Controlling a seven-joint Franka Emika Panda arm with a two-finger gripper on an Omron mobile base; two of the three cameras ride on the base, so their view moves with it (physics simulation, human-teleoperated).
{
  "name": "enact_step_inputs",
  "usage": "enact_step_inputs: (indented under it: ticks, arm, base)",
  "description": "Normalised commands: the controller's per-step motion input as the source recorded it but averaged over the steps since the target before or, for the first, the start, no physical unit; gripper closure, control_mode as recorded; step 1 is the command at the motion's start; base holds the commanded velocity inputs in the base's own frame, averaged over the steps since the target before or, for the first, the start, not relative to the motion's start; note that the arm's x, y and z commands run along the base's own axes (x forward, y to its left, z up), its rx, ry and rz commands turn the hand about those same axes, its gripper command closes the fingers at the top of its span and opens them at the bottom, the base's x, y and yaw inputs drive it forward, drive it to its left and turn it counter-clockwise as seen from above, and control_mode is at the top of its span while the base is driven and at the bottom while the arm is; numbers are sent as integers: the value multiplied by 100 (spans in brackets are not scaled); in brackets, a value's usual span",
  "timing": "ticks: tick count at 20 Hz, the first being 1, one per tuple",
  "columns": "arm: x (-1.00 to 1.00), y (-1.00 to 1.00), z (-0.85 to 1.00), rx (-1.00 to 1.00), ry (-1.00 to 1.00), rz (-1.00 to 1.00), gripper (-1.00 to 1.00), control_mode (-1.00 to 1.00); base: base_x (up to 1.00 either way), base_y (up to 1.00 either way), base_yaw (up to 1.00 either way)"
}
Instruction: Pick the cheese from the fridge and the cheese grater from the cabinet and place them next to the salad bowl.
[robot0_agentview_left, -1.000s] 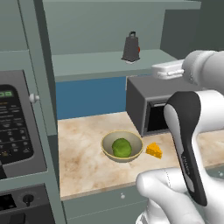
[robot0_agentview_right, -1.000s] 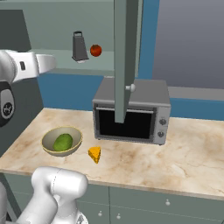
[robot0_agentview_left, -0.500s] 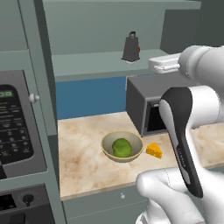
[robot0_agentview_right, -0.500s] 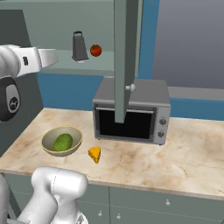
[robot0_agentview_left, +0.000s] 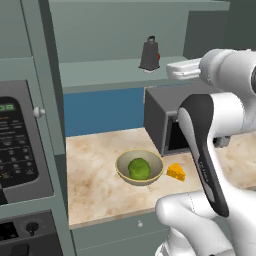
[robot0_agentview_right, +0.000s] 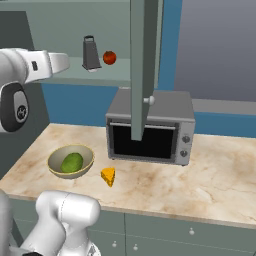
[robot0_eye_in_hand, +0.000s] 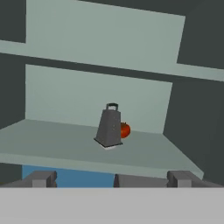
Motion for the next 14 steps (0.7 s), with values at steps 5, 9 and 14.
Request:
enact_step_inputs:
  ticks: [5, 9, 14]
  arm:
    - [48, 0, -17, 0, 0, 0, -100, -100]
    - [29, 0, -9, 0, 0, 0, -100, -100]
    - [32, 0, 0, 0, 0, 0, -100, -100]
  base:
    - [0, 0, 0]
    - [0, 0, 0]
    - [0, 0, 0]
